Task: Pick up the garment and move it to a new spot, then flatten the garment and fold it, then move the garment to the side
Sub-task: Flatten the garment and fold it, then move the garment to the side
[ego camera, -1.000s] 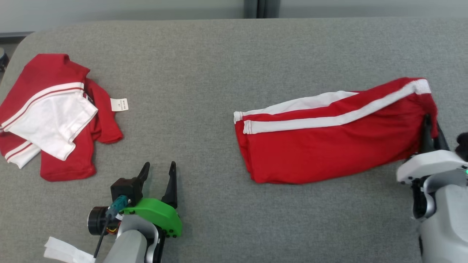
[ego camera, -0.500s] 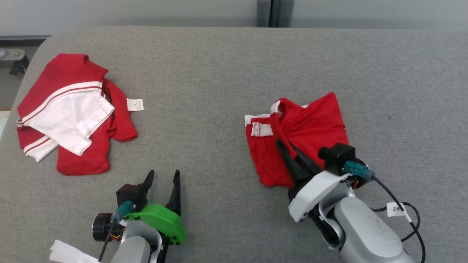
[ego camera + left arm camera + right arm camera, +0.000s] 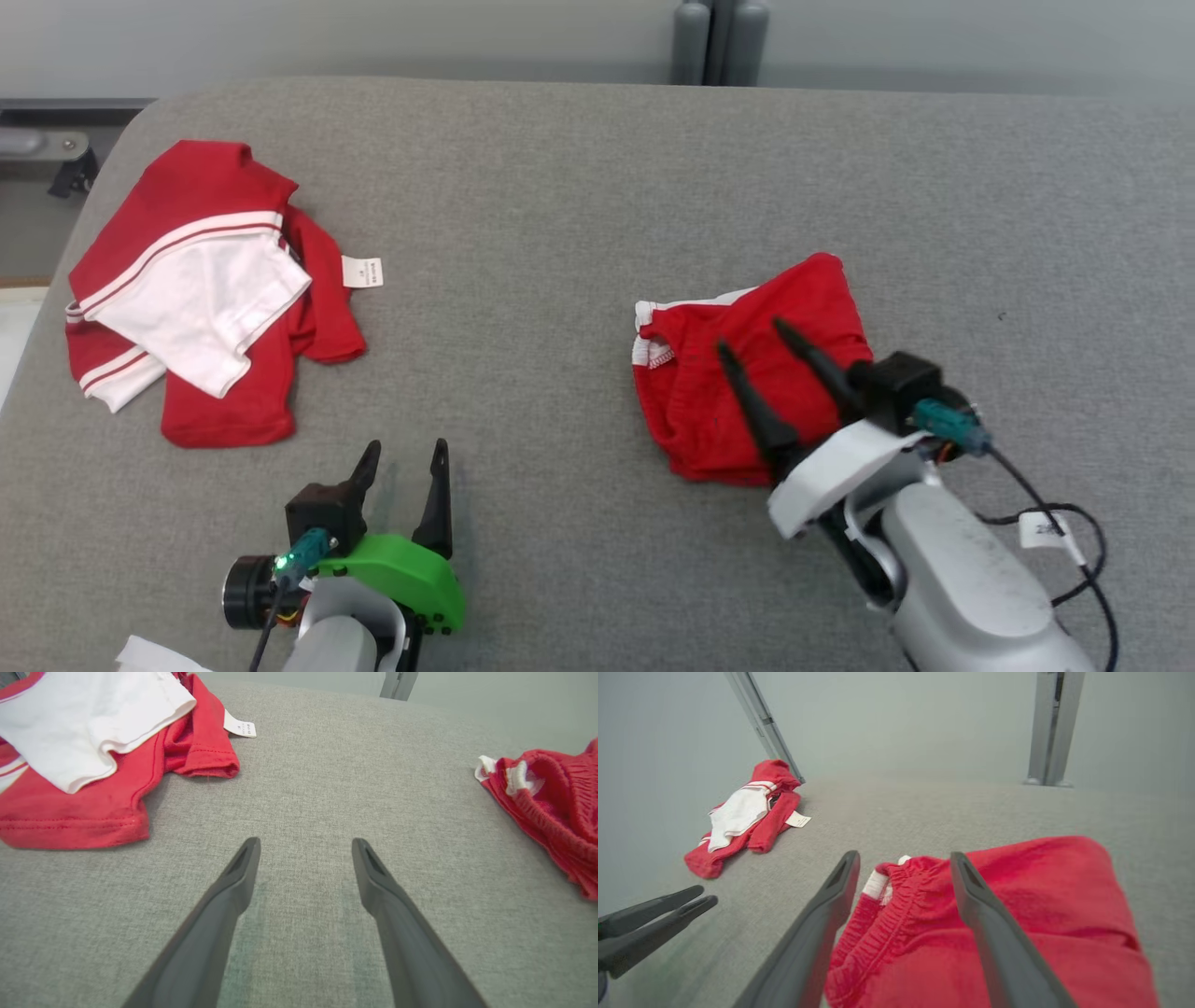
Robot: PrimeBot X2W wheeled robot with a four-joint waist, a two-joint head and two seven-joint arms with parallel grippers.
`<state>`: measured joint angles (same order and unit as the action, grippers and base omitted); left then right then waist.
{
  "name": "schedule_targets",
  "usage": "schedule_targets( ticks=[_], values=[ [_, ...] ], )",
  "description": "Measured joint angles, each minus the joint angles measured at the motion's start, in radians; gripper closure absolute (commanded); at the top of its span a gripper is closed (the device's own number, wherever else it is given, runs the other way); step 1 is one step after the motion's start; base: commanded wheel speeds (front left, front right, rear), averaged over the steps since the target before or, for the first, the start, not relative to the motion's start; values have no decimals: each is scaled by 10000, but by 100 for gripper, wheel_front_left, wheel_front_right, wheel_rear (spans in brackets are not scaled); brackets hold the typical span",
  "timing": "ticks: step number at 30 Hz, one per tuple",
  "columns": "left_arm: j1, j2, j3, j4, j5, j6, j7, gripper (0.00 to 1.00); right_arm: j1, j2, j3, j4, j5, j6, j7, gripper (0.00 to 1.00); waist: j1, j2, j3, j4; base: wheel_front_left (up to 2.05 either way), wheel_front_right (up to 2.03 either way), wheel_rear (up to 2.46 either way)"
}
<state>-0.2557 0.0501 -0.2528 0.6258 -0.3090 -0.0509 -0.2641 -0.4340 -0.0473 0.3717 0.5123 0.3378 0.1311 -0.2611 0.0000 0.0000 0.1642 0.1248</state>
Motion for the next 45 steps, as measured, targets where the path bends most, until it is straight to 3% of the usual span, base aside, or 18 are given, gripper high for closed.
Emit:
schedule_targets(
  ticks=[7,15,22,28,34,43,44,45],
  values=[
    [456,-6,545,-1122,698,23,0,0,1315,-33,-3356,-1586,-1770,0,-6,0,1,0,-194,-564,0,0,0],
    [1105,-6,1035,-2313,1216,-198,0,0,2430,-25,-4495,-1743,-2067,0,-8,0,1,0,-421,-1002,0,0,0],
    [1786,-6,932,-2646,1231,-228,-4,0,3083,-23,-4521,-1379,-1906,0,-6,0,0,0,-580,-1145,0,0,0],
    [1873,-4,792,-2656,1101,-236,-4,0,2946,-23,-3921,-1198,-1714,0,-6,0,1,0,-496,-1118,0,0,0],
    [1601,-6,558,-2798,982,-245,-4,0,1720,-21,-3321,-840,-1753,0,-8,0,1,0,-196,-910,0,0,0],
    [1147,-2,236,-2796,347,-295,-4,0,-506,0,-2826,1559,-1630,0,-8,0,1,0,426,-319,0,0,0],
    [1099,-4,207,-2819,314,-299,-4,0,-612,-6,-2823,1908,-1724,0,-6,2,1,0,511,-251,0,0,0],
    [1053,-8,180,-2838,305,-305,-4,0,-714,-15,-2836,2232,-1789,0,-2,16,1,0,606,-188,0,0,0]
  ],
)
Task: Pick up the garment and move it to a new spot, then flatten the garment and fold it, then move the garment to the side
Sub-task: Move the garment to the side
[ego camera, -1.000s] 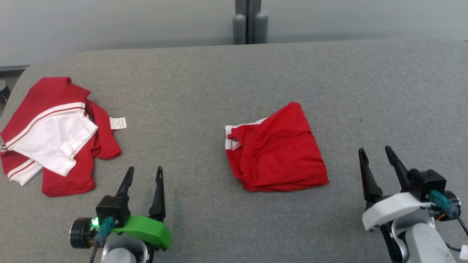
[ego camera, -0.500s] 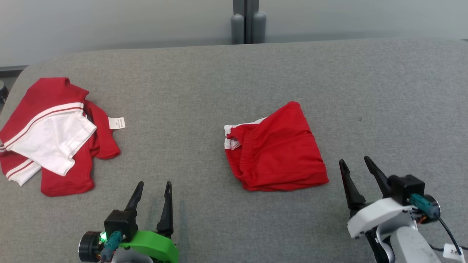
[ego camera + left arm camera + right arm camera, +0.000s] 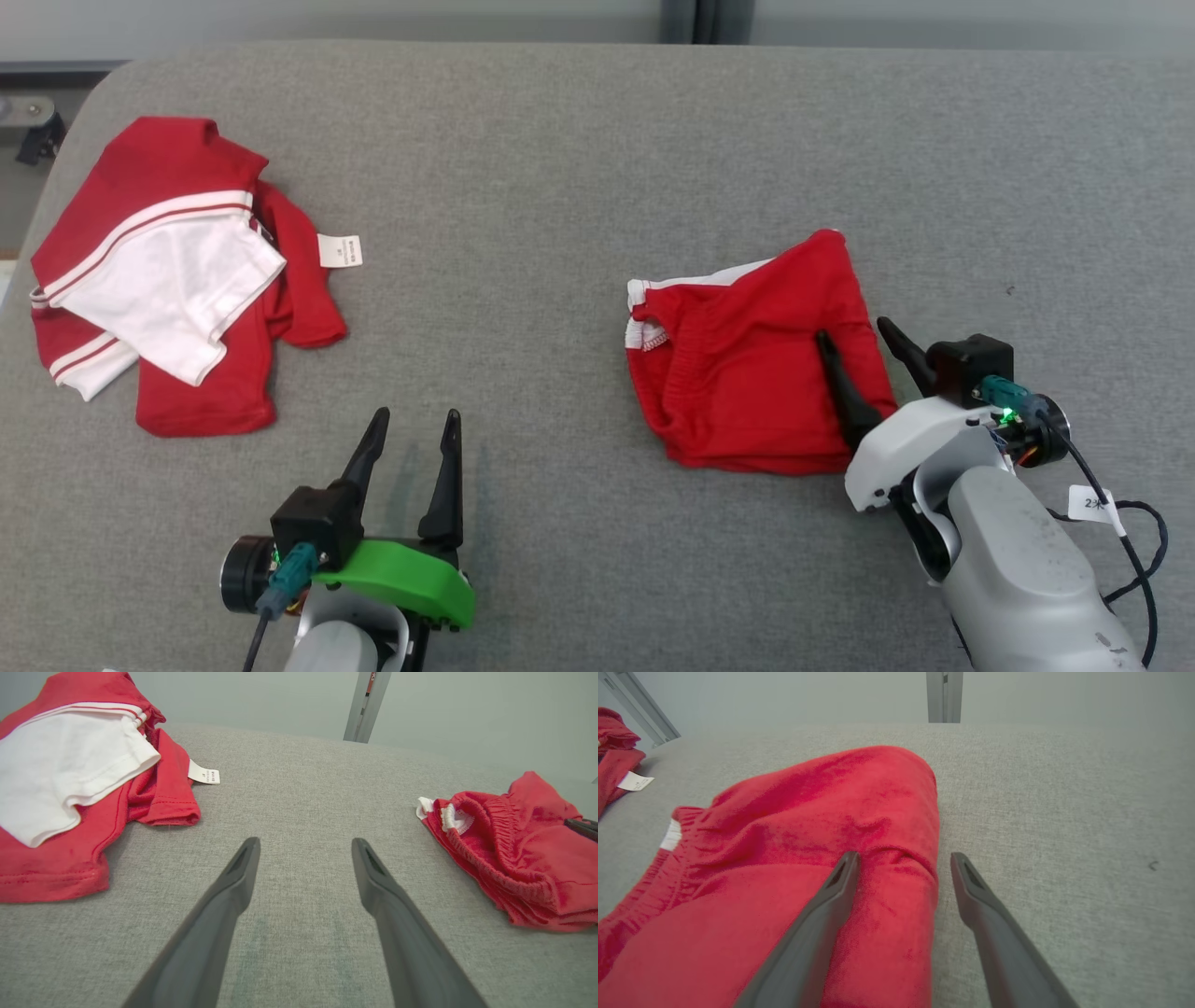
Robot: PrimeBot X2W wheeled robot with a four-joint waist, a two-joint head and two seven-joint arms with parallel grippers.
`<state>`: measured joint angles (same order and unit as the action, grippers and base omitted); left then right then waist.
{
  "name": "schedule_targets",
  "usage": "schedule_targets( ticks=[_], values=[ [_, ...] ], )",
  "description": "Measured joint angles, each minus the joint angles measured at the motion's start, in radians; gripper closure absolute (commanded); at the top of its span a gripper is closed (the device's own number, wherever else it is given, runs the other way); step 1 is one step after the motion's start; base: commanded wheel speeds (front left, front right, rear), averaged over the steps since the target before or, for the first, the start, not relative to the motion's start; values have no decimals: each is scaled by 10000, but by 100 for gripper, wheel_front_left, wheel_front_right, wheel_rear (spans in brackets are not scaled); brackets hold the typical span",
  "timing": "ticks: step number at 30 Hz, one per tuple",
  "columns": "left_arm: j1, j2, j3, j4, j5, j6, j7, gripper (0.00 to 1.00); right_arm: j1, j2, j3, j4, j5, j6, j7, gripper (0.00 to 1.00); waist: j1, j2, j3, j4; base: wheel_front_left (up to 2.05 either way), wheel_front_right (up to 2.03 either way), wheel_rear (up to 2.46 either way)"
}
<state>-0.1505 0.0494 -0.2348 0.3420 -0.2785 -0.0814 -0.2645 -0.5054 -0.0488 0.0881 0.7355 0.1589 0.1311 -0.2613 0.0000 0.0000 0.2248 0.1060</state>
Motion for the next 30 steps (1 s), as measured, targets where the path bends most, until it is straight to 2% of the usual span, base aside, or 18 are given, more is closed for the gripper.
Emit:
schedule_targets(
  ticks=[1,3,4,9,15,19,30],
  values=[
    [-47,0,-12,-25,2,-21,0,0,-112,8,-56,362,-56,0,10,32,0,0,112,66,0,0,0],
    [-67,2,-4,-31,4,-23,0,0,-240,6,-186,784,-107,0,6,70,0,0,275,141,0,0,0],
    [-69,2,2,-33,8,-44,-2,0,-283,2,-224,895,-77,2,-31,100,0,0,354,166,0,0,0],
    [-96,4,35,-127,261,-130,0,0,-366,42,-385,688,180,19,-35,100,0,0,557,-40,0,0,0],
    [-192,0,-217,-357,546,-272,0,0,85,6,-593,-82,378,8,-31,100,0,0,664,-807,0,0,0],
    [-358,-10,-550,-445,617,-345,0,0,348,-6,-431,-571,403,6,-21,100,0,0,663,-1600,0,0,0],
    [-357,-19,-1110,-410,813,-430,0,0,935,-13,217,-1156,823,6,-19,100,0,0,415,-4328,0,0,0]
  ],
)
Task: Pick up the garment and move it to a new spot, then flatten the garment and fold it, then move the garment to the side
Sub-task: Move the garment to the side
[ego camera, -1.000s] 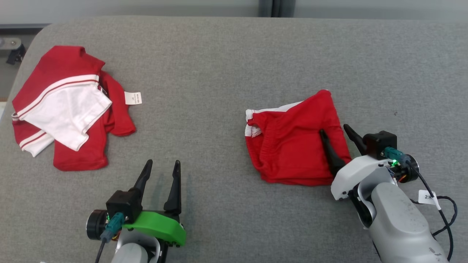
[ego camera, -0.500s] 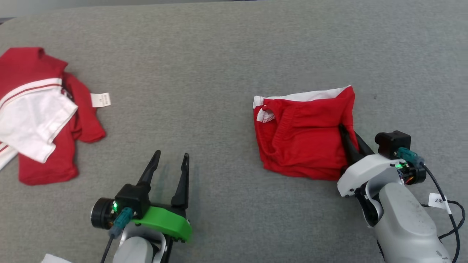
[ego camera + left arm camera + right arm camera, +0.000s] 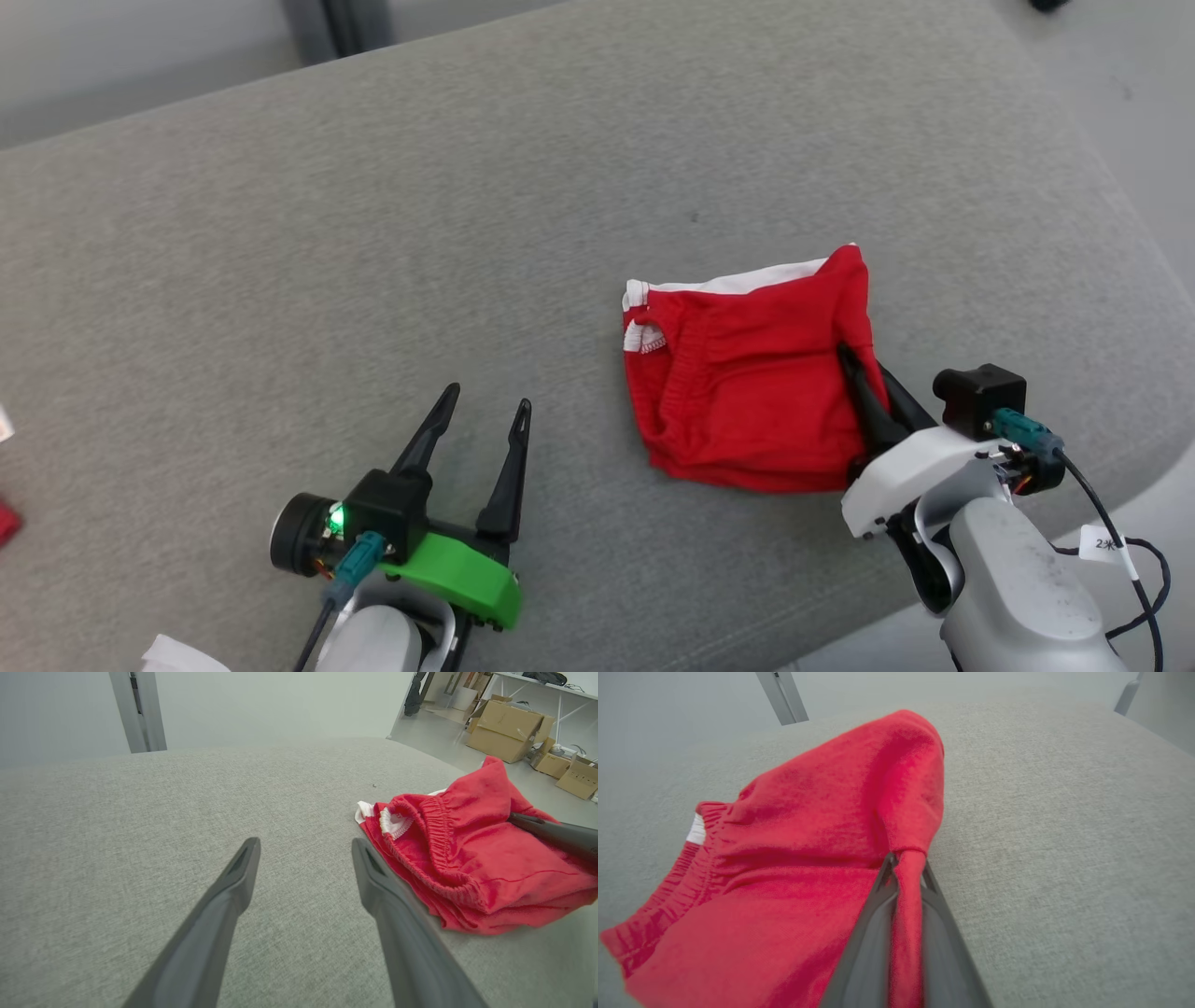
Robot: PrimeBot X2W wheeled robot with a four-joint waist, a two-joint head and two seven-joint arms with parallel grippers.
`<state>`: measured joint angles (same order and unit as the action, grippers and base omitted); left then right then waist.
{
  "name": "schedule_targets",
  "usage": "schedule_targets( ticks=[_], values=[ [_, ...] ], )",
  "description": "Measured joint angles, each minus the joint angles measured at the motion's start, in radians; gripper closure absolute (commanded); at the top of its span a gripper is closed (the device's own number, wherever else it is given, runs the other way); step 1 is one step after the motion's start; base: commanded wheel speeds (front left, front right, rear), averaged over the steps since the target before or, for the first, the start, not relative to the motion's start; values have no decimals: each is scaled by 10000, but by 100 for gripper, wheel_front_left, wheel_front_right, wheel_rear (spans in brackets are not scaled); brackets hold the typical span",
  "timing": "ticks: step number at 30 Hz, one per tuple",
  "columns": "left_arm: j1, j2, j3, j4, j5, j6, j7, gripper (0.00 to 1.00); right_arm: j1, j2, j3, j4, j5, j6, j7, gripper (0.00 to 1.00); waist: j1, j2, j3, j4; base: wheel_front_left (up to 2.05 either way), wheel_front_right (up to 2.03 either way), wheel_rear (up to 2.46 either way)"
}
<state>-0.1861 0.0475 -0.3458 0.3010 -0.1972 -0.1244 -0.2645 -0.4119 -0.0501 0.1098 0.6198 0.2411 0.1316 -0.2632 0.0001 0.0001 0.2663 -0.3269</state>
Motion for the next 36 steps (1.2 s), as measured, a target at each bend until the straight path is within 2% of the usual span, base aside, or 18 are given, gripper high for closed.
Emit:
schedule_targets(
  ticks=[7,13,19,23,28,32,33,34,36],
  values=[
    [-5,6,54,215,255,-31,0,0,99,-2,54,-38,-142,0,0,100,-1,0,25,-1293,0,0,0],
    [-226,301,142,221,353,-33,0,0,-733,2,-192,58,-711,0,2,100,0,0,471,-1547,0,0,0],
    [-760,943,-132,-176,474,-33,0,0,-2488,-322,-1103,510,-1682,0,0,100,0,0,1146,-1374,0,0,0],
    [-1245,1212,-261,-416,382,-33,0,0,-3529,-1012,-1988,1143,-2389,0,2,100,0,0,1704,-1000,0,0,0],
    [-1758,1532,-458,-752,291,-40,-4,0,-4606,-2017,-3615,1977,-3072,0,169,100,0,0,2523,-386,0,0,0],
    [-2054,1561,-447,-970,265,-61,-13,0,-5019,-2738,-4878,2357,-3827,0,316,100,0,0,3063,98,0,0,0],
    [-2113,1551,-447,-1007,222,-65,-21,0,-5032,-2809,-5141,2328,-4111,0,341,65,0,0,3155,191,0,0,0],
    [-2163,1526,-487,-1068,150,-75,-25,0,-5074,-2880,-5540,2318,-4335,0,341,0,0,0,3266,301,0,0,0],
    [-2274,1478,-466,-1118,96,-79,-42,0,-5229,-3022,-6111,2293,-4738,0,339,0,0,0,3430,487,0,0,0]
  ],
)
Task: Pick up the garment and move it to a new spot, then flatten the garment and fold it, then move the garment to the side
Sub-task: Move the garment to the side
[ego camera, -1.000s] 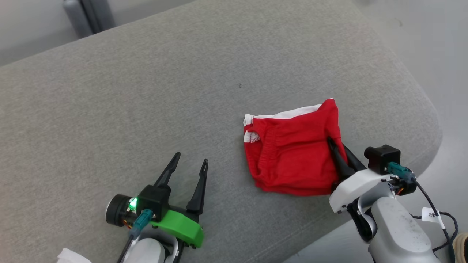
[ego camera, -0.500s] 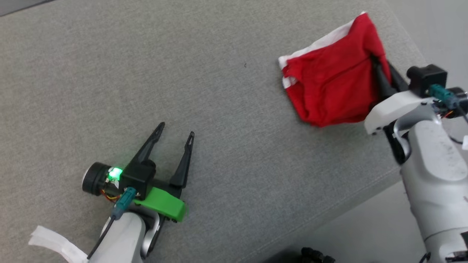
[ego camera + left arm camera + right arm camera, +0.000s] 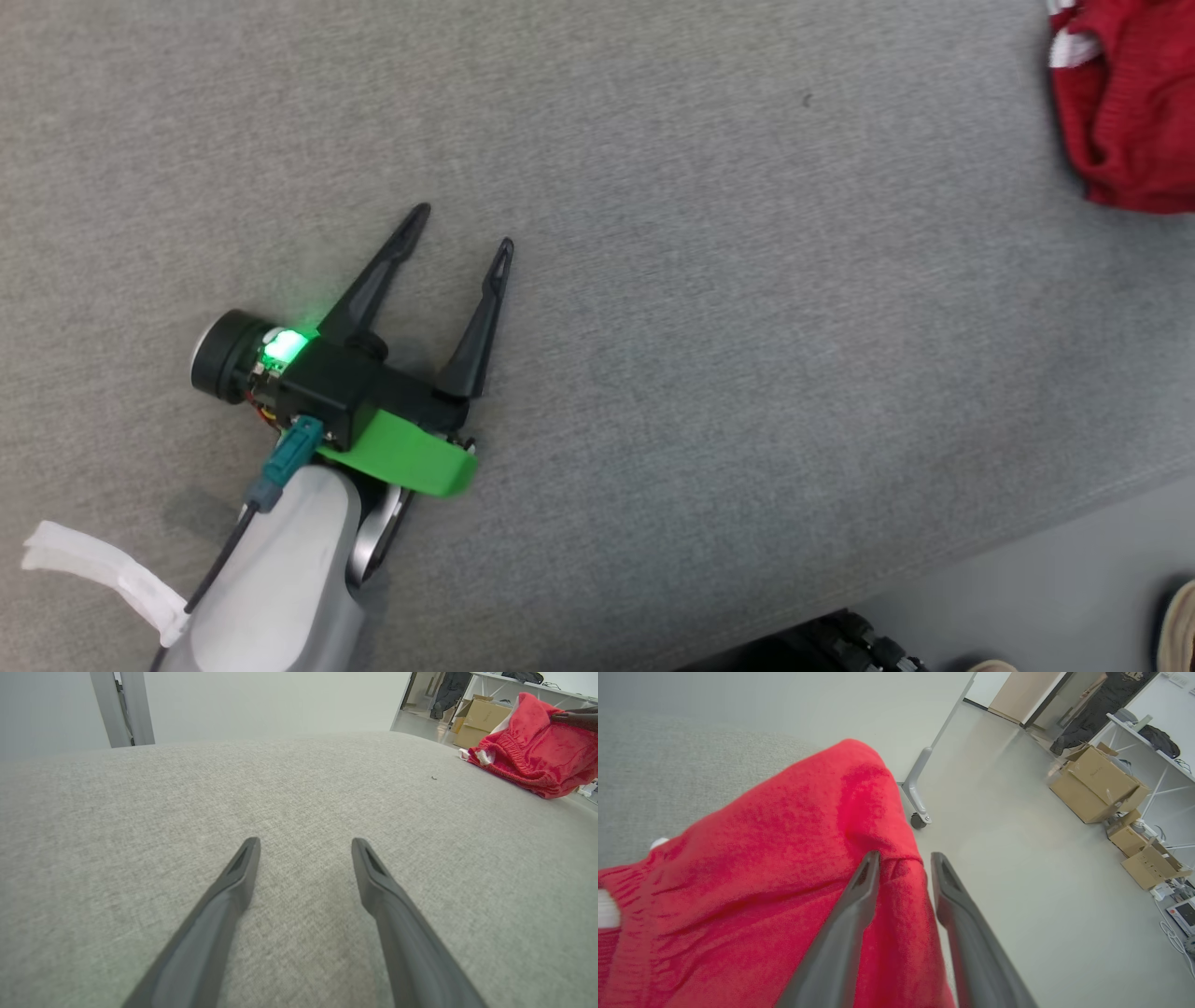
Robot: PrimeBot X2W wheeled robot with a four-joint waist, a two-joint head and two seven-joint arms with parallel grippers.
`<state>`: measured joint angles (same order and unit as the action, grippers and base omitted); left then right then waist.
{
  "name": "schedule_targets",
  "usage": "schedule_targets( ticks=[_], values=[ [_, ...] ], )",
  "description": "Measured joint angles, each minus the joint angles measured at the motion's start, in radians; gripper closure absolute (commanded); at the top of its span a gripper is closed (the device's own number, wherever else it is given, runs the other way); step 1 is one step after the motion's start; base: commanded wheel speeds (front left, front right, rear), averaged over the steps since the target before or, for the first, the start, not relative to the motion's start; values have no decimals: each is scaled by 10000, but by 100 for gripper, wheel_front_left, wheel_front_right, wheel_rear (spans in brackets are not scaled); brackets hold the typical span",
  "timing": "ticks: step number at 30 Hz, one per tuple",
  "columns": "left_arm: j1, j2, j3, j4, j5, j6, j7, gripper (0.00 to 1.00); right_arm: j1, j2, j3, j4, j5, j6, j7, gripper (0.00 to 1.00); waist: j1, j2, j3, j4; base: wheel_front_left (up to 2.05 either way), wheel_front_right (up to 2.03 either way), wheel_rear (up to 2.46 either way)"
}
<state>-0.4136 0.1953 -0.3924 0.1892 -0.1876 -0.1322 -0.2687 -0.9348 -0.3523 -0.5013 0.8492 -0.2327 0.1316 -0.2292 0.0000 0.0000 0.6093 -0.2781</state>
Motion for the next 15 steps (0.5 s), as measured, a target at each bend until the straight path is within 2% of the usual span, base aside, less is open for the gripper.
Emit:
schedule_targets(
  ticks=[3,7,12,15],
  values=[
    [-121,-111,182,-42,-69,-2,-12,0,-188,146,-627,-445,-426,0,-194,0,0,0,147,269,0,0,0],
    [-105,-176,520,92,-104,-10,-8,0,-113,1041,-629,-1365,-477,0,-313,0,0,0,15,436,0,0,0],
    [235,-136,1237,357,-109,-8,27,0,437,2268,871,-3561,380,0,-324,0,1,-1,-475,500,0,0,0],
    [421,-207,1760,481,-107,0,36,0,1078,2562,1753,-4347,1005,0,-324,0,0,-1,-821,537,0,0,0]
  ],
)
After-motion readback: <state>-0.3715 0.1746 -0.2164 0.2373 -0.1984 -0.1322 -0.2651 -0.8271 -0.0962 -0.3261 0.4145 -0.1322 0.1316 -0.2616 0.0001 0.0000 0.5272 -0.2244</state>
